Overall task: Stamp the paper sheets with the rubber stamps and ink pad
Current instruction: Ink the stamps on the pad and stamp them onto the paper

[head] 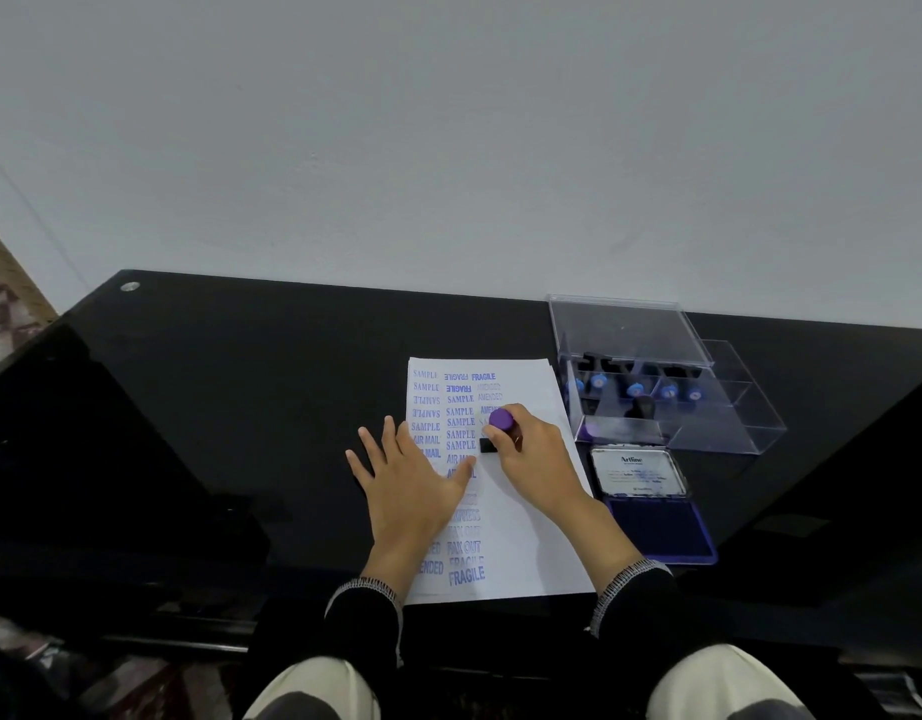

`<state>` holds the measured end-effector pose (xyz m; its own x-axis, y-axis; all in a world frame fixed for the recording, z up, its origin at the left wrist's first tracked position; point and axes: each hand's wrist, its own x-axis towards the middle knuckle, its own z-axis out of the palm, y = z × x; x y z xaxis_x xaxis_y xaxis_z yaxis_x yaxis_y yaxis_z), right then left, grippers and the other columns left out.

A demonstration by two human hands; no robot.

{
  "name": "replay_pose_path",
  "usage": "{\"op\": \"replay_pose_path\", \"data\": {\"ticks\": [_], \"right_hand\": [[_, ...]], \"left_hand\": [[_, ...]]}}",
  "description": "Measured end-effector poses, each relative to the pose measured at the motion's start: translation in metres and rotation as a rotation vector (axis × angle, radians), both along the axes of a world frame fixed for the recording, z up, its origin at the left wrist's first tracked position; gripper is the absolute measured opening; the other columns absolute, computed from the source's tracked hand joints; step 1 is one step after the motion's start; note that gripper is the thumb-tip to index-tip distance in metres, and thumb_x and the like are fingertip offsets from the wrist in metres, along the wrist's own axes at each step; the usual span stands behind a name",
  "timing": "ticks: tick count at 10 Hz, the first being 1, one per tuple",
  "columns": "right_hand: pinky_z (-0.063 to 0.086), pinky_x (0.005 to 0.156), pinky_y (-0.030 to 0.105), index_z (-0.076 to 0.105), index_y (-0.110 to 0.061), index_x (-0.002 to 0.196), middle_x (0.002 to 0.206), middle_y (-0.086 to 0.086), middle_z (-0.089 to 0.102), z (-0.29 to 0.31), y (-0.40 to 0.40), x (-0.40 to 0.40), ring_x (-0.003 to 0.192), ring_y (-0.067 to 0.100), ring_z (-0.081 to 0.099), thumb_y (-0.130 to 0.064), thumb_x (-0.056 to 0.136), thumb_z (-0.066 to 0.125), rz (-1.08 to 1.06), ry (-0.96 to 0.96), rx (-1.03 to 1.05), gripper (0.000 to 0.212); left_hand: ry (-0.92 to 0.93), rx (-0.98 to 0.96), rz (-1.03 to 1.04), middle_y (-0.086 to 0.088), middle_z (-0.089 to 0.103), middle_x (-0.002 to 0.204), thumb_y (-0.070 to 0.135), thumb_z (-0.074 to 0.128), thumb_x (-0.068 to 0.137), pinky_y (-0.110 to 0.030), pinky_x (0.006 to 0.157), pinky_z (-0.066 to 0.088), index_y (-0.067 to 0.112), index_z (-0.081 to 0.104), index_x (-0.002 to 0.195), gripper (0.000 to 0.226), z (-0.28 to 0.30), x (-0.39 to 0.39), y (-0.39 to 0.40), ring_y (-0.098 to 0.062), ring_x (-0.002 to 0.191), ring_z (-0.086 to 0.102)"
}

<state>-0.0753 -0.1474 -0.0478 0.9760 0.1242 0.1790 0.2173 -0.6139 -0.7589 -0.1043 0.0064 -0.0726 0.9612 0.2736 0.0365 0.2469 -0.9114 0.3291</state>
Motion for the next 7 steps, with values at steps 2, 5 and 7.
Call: {"op": "replay_pose_path", "data": {"ticks": [2,5,7], "right_hand": [[0.04,0.062,0.009,0.054,-0.018,0.099,0.087,-0.004,0.061,0.005,-0.001,0.006,0.074,0.007,0.055,-0.027,0.096,0.056,0.011,0.04,0.007,0.009],[0.041,0.066,0.007,0.053,-0.02,0.097,0.087,-0.008,0.059,-0.001,0.002,-0.008,0.075,-0.001,0.055,-0.02,0.095,0.057,0.0,-0.027,0.09,0.005],[0.04,0.065,0.004,0.053,-0.021,0.098,0.09,-0.006,0.061,0.001,0.001,-0.003,0.075,-0.001,0.054,-0.023,0.095,0.057,0.011,-0.009,0.075,0.006]], "left_hand": [[-0.003,0.015,0.001,-0.011,0.011,0.162,0.082,0.036,0.08,-0.055,0.117,-0.002,0.008,0.018,0.15,0.104,-0.001,0.001,0.0,-0.037,0.149,-0.002],[-0.007,0.009,-0.004,-0.011,0.012,0.162,0.083,0.035,0.08,-0.054,0.117,-0.002,0.008,0.017,0.151,0.105,-0.002,0.001,0.0,-0.036,0.149,-0.002],[-0.01,0.011,-0.007,-0.012,0.012,0.162,0.082,0.035,0.08,-0.055,0.117,-0.002,0.007,0.018,0.151,0.105,-0.001,0.001,0.0,-0.037,0.149,-0.002]]}}
